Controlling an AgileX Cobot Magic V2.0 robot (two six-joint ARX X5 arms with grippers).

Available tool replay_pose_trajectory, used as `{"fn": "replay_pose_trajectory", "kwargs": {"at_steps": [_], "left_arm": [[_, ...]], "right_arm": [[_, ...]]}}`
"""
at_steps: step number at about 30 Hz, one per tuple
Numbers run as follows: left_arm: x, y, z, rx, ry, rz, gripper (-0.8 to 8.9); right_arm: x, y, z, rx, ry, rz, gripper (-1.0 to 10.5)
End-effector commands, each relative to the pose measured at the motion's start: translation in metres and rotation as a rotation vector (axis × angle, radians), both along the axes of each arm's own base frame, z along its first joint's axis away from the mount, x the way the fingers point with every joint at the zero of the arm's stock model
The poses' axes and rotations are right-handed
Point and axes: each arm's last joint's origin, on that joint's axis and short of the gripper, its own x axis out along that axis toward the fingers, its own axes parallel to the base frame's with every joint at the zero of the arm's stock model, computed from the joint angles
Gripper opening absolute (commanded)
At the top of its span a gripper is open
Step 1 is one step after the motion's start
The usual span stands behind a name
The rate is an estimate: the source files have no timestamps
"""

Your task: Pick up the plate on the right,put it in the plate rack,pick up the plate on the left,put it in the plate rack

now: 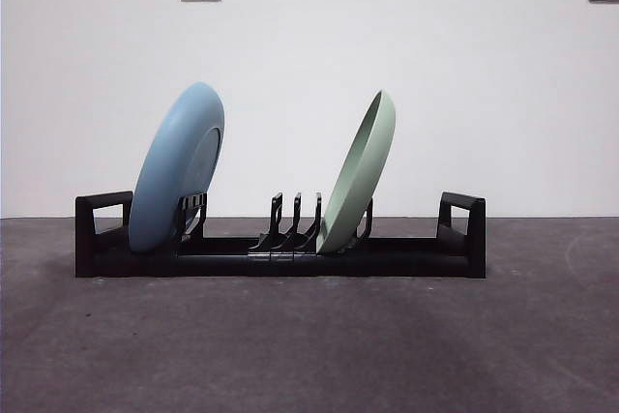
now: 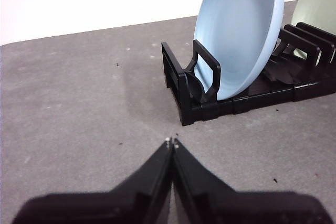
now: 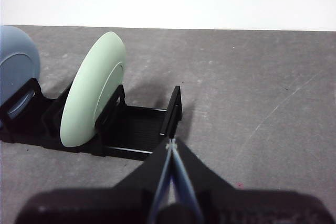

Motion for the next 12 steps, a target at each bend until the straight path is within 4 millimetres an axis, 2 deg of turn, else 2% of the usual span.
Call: {"fn": "replay_pose_trajectory", "kwargs": {"at_steps": [1, 6, 12], "left_arm": [[0.001, 0.0, -0.004, -0.008, 0.01, 0.001, -0.03], [0.001, 0.0, -0.004, -0.008, 0.01, 0.001, -0.03], [0.001, 0.0, -0.004, -0.008, 0.01, 0.001, -0.03]], "right_arm": [[0.0, 0.0, -0.002, 0.008, 0.005, -0.005, 0.0], [-0.002, 0.0, -0.001, 0.009, 0.001, -0.004, 0.0], [-0.016, -0.011, 0.006, -0.027, -0.095, -0.159, 0.0]]}}
